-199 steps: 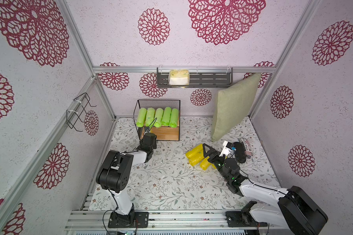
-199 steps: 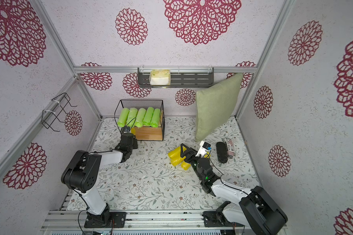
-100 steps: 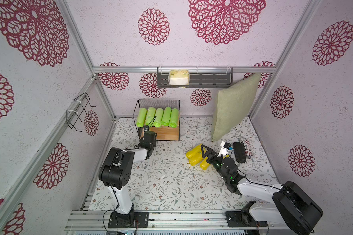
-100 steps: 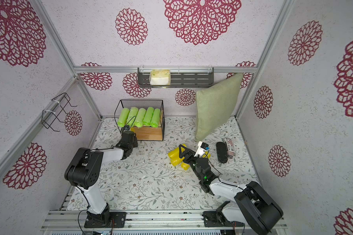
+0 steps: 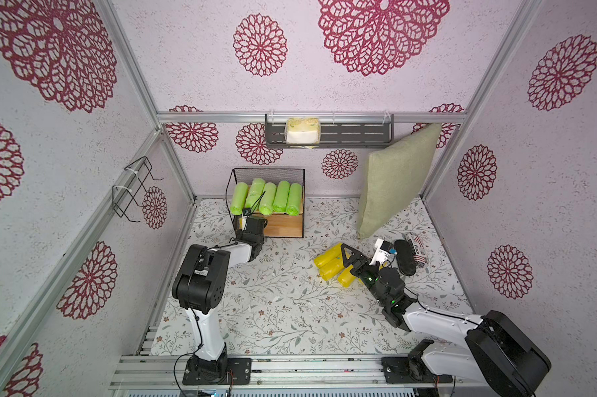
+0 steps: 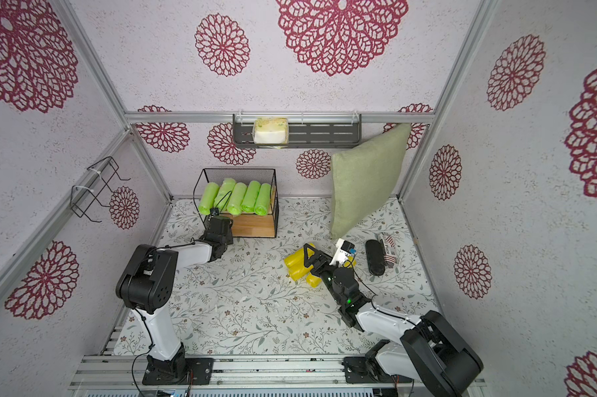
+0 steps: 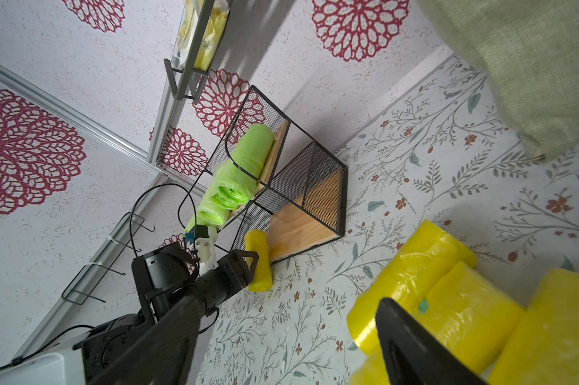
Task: Sort the rolls of trash bags by color and place them on the shelf
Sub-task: Place the roll of trash bags on the shelf.
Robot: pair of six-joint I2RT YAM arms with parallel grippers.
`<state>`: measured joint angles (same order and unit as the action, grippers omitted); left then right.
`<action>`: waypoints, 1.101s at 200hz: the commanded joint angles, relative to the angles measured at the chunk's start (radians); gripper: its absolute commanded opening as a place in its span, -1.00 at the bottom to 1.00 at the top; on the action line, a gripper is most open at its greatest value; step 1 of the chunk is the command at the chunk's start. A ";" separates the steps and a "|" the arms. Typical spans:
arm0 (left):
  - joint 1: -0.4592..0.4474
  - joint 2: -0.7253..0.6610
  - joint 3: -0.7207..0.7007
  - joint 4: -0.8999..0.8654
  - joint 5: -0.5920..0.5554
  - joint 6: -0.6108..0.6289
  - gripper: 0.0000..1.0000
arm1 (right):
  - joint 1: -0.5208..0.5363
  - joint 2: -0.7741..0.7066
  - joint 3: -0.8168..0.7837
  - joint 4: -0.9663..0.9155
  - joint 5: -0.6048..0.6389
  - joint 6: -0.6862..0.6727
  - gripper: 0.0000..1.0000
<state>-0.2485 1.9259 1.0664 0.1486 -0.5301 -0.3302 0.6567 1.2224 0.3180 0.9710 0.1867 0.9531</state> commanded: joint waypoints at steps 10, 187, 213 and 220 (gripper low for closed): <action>0.008 -0.003 -0.002 -0.003 -0.027 -0.011 0.21 | -0.005 -0.014 0.001 0.031 0.001 -0.002 0.74; 0.023 -0.271 -0.301 0.031 0.363 -0.200 -0.21 | -0.003 0.027 -0.005 0.050 -0.010 0.012 0.74; 0.052 -0.206 -0.290 0.080 0.402 -0.213 -0.37 | -0.003 0.051 -0.002 0.066 -0.024 0.020 0.74; 0.056 -0.193 -0.289 0.100 0.399 -0.216 -0.39 | -0.003 0.052 -0.003 0.066 -0.024 0.021 0.74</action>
<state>-0.2218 1.6844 0.7727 0.1787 -0.1829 -0.5224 0.6552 1.2667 0.3168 0.9840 0.1772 0.9627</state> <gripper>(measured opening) 0.321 0.869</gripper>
